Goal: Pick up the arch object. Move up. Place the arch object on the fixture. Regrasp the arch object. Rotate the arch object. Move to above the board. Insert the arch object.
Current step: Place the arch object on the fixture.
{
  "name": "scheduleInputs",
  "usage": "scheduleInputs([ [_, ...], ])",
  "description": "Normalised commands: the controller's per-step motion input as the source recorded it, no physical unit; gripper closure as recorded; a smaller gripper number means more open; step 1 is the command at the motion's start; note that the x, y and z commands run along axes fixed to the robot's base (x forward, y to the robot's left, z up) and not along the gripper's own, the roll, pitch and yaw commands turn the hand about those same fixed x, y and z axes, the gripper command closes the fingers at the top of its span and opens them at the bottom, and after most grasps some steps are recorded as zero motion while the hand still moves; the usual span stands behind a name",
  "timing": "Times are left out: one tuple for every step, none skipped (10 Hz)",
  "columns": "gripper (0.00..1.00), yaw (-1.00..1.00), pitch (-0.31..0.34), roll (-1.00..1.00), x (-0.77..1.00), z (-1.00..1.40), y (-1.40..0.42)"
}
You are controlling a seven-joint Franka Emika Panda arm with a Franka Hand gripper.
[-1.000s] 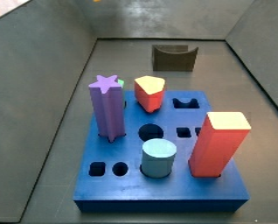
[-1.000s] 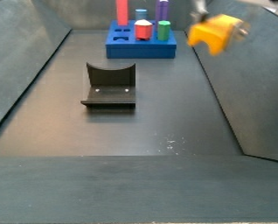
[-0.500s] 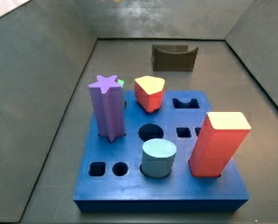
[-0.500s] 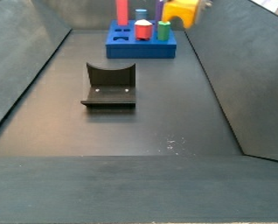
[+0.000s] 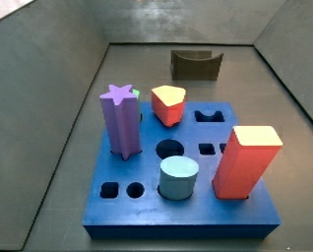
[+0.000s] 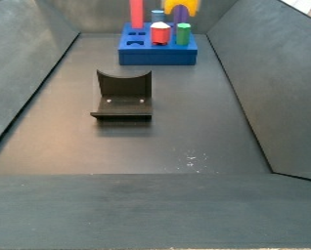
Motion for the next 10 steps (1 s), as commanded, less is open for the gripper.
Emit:
scheduleInputs([
  [1.00,0.37,0.232,0.02,1.00,0.06,-0.18],
  [1.00,0.26,0.215,0.02,1.00,0.05,-0.16],
  [1.00,0.14,0.184,0.02,1.00,0.04,-0.12],
  [1.00,0.03,0.068,-1.00,1.00,-0.39,0.68],
  [1.00,0.00,0.064,-1.00,1.00,-0.40,0.71],
  [1.00,-0.01,0.057,-1.00,1.00,-0.34,0.67],
  [1.00,-0.02,0.071,-1.00,1.00,-0.23,0.53],
  [1.00,-0.03,0.107,-1.00,1.00,-0.17,0.41],
  [1.00,-0.05,0.140,-1.00,1.00,-0.11,0.24],
  [1.00,-0.06,0.152,-0.98,0.96,-0.09,0.19],
])
